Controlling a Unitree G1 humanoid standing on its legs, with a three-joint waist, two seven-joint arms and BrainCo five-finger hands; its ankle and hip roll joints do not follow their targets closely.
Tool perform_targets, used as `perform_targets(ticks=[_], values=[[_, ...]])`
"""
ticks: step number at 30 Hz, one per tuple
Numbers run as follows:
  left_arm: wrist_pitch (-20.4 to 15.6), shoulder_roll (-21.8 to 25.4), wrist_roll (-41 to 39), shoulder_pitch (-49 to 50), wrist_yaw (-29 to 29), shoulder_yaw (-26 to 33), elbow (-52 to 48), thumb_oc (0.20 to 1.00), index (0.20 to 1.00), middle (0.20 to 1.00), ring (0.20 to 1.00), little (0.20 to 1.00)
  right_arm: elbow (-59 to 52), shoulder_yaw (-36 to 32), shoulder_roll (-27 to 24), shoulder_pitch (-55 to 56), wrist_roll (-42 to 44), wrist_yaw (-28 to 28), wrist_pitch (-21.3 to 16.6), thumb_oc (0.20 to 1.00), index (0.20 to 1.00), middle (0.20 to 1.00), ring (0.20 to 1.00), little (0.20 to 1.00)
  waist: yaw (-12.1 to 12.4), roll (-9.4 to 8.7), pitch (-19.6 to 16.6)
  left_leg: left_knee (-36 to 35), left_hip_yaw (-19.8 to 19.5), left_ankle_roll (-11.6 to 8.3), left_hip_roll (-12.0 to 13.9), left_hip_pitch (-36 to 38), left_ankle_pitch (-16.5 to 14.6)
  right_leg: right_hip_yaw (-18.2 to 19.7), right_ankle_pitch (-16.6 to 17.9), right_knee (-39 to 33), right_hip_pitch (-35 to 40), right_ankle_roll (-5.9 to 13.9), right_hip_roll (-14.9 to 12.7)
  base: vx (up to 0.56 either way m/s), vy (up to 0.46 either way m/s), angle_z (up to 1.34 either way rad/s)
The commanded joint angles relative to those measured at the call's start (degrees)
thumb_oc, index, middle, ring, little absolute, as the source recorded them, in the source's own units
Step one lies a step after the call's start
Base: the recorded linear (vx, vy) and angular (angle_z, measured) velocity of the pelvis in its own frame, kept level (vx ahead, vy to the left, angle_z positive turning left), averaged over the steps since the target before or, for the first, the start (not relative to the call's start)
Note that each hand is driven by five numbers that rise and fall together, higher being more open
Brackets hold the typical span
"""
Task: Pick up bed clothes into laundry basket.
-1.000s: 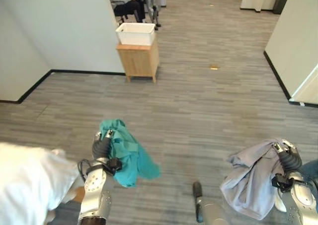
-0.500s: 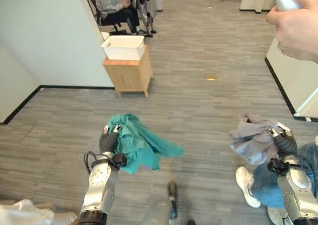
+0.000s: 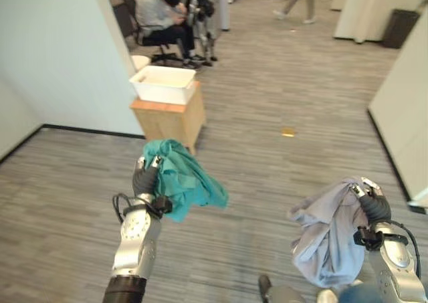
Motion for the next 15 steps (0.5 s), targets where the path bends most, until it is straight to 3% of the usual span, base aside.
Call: perform_targets(ticks=[1, 5, 6, 8, 10, 11, 15], values=[[-2.9, 4.0, 5.6, -4.2, 1.2, 0.1, -2.5, 0.2, 0.2, 0.2, 0.2, 0.2, -3.8, -1.9, -0.7, -4.6, 3.5, 0.8, -4.7, 0.2, 0.2, 0.2, 0.2, 0.2, -0.5, -2.96, -1.1, 4.3, 0.5, -1.23, 0.6, -6.7, 1.9, -1.7, -1.6, -1.8, 5.1, 2.26, -1.3, 0.06, -0.05, 0.14], [-1.6, 4.0, 8.6, -4.7, 2.8, -0.6, -4.4, 0.2, 0.2, 0.2, 0.2, 0.2, -4.0, 4.7, -2.1, -8.3, 3.0, 3.2, -2.8, 0.2, 0.2, 0.2, 0.2, 0.2, 2.5, -2.42, -1.2, 4.9, -2.6, -1.4, 0.2, -7.8, 2.7, -5.3, -3.4, -0.4, 6.2, 0.78, -1.5, 0.0, -0.061, 0.28], [-1.6, 3.9, 8.6, -4.7, 2.8, -0.6, -4.5, 0.2, 0.2, 0.2, 0.2, 0.2, -3.9, 4.8, -2.1, -8.4, 3.0, 3.2, -2.8, 0.2, 0.2, 0.2, 0.2, 0.2, 2.2, -2.42, -1.1, 4.9, -2.8, -1.41, 0.1, -7.8, 2.7, -5.6, -3.5, -0.4, 6.3, 0.76, -1.6, 0.01, -0.066, 0.51], [-0.8, 3.4, 9.3, -5.0, 2.4, -2.4, -5.6, 0.2, 0.2, 0.2, 0.2, 0.2, -4.1, 8.8, -2.3, -11.2, 3.0, 4.5, -1.4, 0.2, 0.2, 0.2, 0.2, 0.2, 4.5, -2.39, -1.6, 4.5, -5.0, -1.9, -0.2, -7.9, 3.3, -8.4, -4.3, -1.2, 7.8, 0.11, -2.0, 0.01, -0.066, 0.49], [-0.6, 3.3, 9.2, -5.5, 2.0, -3.3, -5.6, 0.2, 0.2, 0.2, 0.2, 0.2, -3.7, 9.8, -2.1, -12.2, 3.1, 4.4, -1.4, 0.2, 0.2, 0.2, 0.2, 0.2, 4.9, -2.34, -1.6, 4.5, -6.0, -2.1, -0.5, -7.9, 3.5, -9.6, -4.6, -1.4, 8.4, 0.01, -2.2, 0.0, -0.058, 0.54], [0.5, 3.8, 11.0, -6.8, 1.7, -5.2, -5.2, 0.2, 0.2, 0.2, 0.2, 0.2, -2.9, 14.0, -1.8, -15.6, 3.1, 5.4, -0.5, 0.2, 0.2, 0.2, 0.2, 0.2, 7.0, -2.1, -1.7, 4.7, -7.9, -2.37, -0.9, -8.1, 3.8, -11.6, -5.1, -1.7, 9.6, -0.28, -2.4, -0.01, -0.073, 0.77], [1.3, 4.1, 10.8, -7.1, 1.1, -6.4, -5.9, 0.2, 0.2, 0.2, 0.2, 0.2, -2.2, 17.5, -1.1, -18.9, 2.8, 5.5, 0.1, 0.2, 0.2, 0.2, 0.2, 0.2, 8.5, -2.18, -1.4, 5.1, -9.6, -2.45, -1.1, -7.9, 3.8, -13.7, -5.5, -2.1, 10.8, -0.36, -2.5, -0.01, -0.041, 0.58]])
